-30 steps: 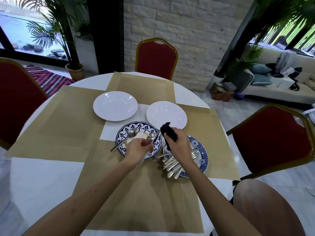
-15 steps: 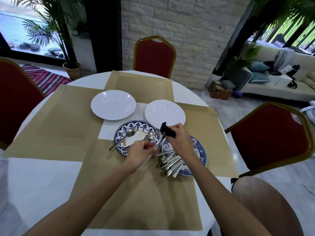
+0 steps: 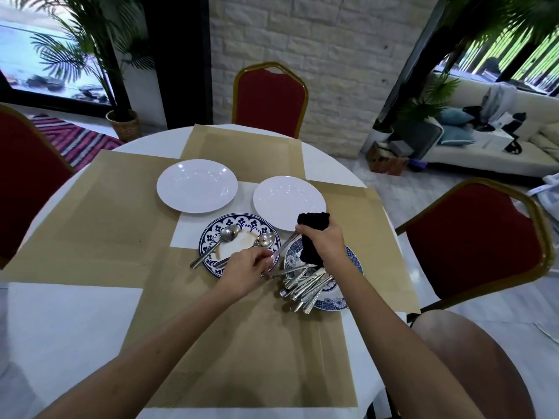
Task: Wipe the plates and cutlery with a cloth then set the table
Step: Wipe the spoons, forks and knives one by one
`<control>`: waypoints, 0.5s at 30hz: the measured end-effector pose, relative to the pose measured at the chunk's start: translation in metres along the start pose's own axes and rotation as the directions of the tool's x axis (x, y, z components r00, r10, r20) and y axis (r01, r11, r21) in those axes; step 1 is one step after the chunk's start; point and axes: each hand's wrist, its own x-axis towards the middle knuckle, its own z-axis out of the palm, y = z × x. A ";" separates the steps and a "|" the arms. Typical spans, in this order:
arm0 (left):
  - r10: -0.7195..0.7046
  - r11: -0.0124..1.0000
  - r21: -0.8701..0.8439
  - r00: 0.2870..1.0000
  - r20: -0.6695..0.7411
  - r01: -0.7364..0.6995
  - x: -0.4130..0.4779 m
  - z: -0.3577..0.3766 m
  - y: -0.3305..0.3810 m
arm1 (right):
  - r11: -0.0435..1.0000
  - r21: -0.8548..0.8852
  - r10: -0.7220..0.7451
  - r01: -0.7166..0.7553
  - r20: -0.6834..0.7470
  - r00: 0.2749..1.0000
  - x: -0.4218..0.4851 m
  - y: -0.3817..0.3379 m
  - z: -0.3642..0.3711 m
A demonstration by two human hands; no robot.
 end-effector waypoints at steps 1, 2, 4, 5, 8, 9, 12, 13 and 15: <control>0.029 0.999 0.032 1.000 0.002 -0.029 -0.002 0.000 0.002 | 0.998 0.048 0.047 -0.046 -0.026 0.999 0.001 0.002 0.002; 0.049 0.997 0.059 0.999 0.002 -0.049 -0.003 0.000 0.005 | 0.992 0.094 0.095 -0.089 -0.061 0.994 0.002 0.004 0.005; 0.072 0.992 0.100 0.997 -0.008 -0.071 -0.004 0.003 0.006 | 0.986 0.129 0.125 -0.108 -0.135 0.983 0.007 0.008 0.009; 0.082 0.990 0.120 0.996 -0.020 -0.079 -0.003 0.005 0.006 | 0.988 0.124 0.107 -0.088 -0.155 0.982 0.006 0.008 0.012; 0.087 0.987 0.137 0.995 -0.045 -0.080 -0.001 0.007 0.004 | 0.997 -0.042 -0.074 0.068 -0.167 0.983 -0.002 0.006 0.015; 0.078 0.990 0.125 0.996 -0.046 -0.072 0.000 0.008 0.003 | 0.973 -0.165 -0.186 0.164 -0.133 0.973 -0.008 0.005 0.016; 0.025 0.999 0.046 0.999 -0.028 -0.024 0.002 0.006 0.006 | 0.777 -0.476 -0.419 0.413 0.099 0.903 -0.021 0.016 0.019; 0.007 1.000 -0.005 1.000 -0.021 -0.008 0.003 0.005 0.008 | 0.712 -0.530 -0.438 0.460 0.178 0.881 -0.026 0.021 0.021; -0.029 0.994 -0.106 1.000 -0.012 0.027 0.003 0.003 0.011 | 0.613 -0.579 -0.472 0.537 0.276 0.837 -0.035 0.031 0.024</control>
